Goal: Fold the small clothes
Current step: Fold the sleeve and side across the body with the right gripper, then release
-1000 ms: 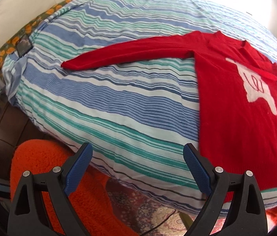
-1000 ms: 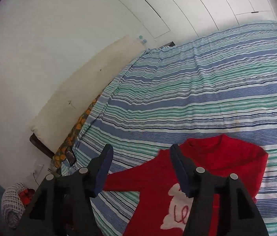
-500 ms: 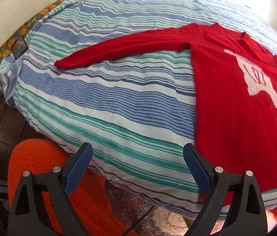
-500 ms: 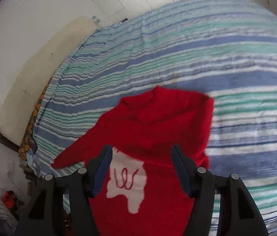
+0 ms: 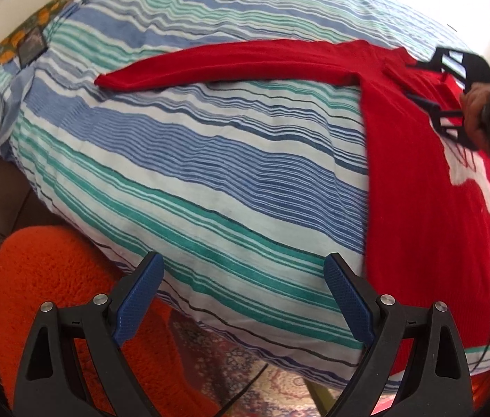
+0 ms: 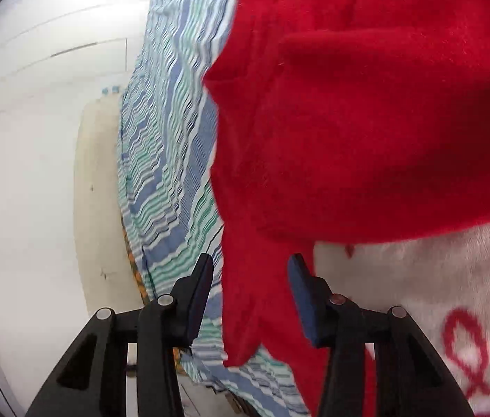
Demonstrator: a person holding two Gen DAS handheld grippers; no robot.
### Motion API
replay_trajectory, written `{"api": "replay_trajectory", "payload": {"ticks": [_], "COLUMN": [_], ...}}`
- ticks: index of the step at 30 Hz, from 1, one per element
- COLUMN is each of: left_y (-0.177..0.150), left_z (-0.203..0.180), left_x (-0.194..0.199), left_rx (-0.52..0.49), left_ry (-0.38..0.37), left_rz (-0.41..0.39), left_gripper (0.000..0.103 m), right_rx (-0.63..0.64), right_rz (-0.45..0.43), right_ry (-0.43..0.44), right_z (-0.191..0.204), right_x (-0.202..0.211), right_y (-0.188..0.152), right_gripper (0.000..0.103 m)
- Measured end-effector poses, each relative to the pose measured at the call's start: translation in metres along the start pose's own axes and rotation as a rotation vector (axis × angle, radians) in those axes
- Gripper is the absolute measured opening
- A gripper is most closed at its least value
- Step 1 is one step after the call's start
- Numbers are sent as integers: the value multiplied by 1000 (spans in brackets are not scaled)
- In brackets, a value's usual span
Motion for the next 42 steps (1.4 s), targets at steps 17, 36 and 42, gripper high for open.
{"api": "replay_trajectory", "payload": {"ticks": [17,36,42], "left_y": [-1,0,0], "left_z": [6,-11,-12], "left_x": [-6,-3,6], "left_rx": [85,-43,-57], "left_ry": [-73,14,35], "left_rz": [33,-21,-54], "left_gripper": [94,94,94], "right_rx": [364,539,560], "right_rz": [89,-152,-111], "right_ry": [-256,-270,-537], "right_z": [4,-14,-76], "right_x": [18,213,204], "right_y": [-34,88,92], "right_gripper": [46,23,16]}}
Point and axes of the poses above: each gripper's, at about its wrist camera, not at the fingertips, and x roughly against the way its jaws point, z to its left, y to its top, the point moved 9 cm from there along -x, roughly the way its jaws point, and after that the axes turned 4 degrees about -x, right-handed, at the moved point
